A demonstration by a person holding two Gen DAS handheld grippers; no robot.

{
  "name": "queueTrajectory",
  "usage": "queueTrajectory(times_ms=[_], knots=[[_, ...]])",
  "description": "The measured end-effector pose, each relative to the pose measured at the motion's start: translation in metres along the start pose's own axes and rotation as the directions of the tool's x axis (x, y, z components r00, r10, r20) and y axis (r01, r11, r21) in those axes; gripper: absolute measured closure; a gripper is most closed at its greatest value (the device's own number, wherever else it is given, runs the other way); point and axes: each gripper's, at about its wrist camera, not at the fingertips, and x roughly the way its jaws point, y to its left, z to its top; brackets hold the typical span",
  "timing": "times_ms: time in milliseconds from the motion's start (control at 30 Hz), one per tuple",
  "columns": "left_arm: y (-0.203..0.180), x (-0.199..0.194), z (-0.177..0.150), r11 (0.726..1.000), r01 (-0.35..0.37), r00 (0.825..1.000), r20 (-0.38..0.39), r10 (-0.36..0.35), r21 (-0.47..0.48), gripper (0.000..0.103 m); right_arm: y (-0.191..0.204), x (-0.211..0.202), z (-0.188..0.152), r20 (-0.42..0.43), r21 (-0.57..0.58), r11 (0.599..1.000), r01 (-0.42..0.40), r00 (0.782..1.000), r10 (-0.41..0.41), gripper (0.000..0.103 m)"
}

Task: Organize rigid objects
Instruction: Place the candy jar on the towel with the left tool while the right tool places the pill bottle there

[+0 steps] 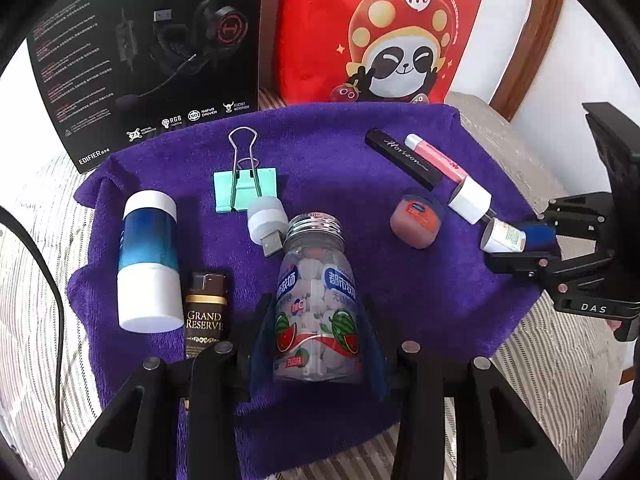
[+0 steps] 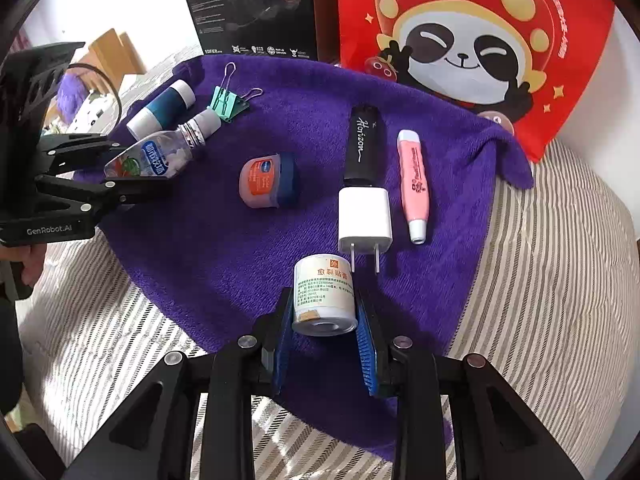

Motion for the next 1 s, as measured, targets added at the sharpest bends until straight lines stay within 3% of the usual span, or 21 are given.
queueTrajectory(times_ms=[367, 733, 1000], knots=[[-0.013, 0.007, 0.003, 0.992, -0.074, 0.997, -0.024, 0.077, 0.103, 0.064, 0.004, 0.004, 0.004, -0.030, -0.120, 0.993, -0.005, 1.000, 0.001, 0.074], [-0.010, 0.006, 0.006, 0.989, -0.069, 0.993, -0.086, 0.080, 0.129, 0.063, 0.007, 0.004, 0.009, -0.112, -0.189, 0.982, -0.013, 0.994, -0.009, 0.073], [-0.007, 0.003, 0.001, 0.990, -0.069, 0.989, -0.124, 0.084, 0.124, 0.050, 0.005, 0.003, 0.008, -0.156, -0.174, 0.985, -0.007, 0.988, -0.021, 0.067]])
